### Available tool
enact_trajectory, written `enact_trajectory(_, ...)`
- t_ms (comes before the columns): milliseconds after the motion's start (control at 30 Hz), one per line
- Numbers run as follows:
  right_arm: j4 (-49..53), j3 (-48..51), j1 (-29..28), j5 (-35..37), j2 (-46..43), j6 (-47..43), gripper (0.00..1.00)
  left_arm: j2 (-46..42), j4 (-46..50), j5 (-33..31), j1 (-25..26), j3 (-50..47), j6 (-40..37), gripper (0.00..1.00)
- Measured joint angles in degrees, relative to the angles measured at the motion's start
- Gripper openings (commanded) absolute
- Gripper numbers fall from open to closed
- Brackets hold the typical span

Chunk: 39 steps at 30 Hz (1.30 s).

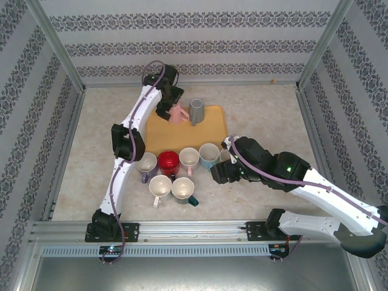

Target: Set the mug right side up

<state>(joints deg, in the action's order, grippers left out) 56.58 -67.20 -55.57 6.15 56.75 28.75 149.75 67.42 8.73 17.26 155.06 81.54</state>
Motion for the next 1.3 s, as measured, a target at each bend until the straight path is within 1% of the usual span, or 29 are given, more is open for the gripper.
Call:
enact_trajectory(333,-0.22,1.03,1.40,-0.04,-0.04,-0.02,0.77,3.48,0.55,0.28,-0.02,0.00,-0.09,0.99)
enact_trajectory(367,-0.24,1.05,1.49,-0.02,-0.04,-0.02,0.77,3.48,0.76,0.31,-0.02,0.00,-0.22,0.98)
enact_trajectory(467,-0.48,1.14,1.49,-0.02,-0.04,-0.02,0.77,3.39,1.03,0.33,-0.02,0.02,-0.57,0.82)
enact_trajectory(567,-1.11,1.36,1.86,-0.02,-0.04,-0.04,0.76,2.86,1.55,0.31,-0.04,0.09,-1.38,0.71)
enact_trajectory(800,-2.80,1.36,2.23,0.15,0.02,-0.37,0.74,2.36,3.41,0.28,-0.57,-0.07,-2.91,0.69)
enact_trajectory(900,-3.32,1.29,2.23,0.61,0.02,-0.81,0.73,1.57,4.98,0.31,-1.25,-0.68,-4.04,0.65)
enact_trajectory(1033,-3.34,-1.09,2.23,1.92,1.07,-2.54,0.73,-0.96,5.90,1.18,-2.01,-1.03,-7.41,0.61)
enact_trajectory(1133,-3.69,-4.31,2.60,2.97,2.14,-4.76,0.72,-4.55,6.08,1.70,-2.08,-1.36,-10.95,0.61)
enact_trajectory(1233,-4.81,-7.37,2.97,4.24,3.02,-6.47,0.72,-9.99,5.88,2.93,-2.05,-2.29,-15.10,0.61)
enact_trajectory(1300,-5.88,-8.94,2.97,5.18,3.48,-6.75,0.72,-15.21,3.96,4.59,-1.99,-5.25,-17.73,0.61)
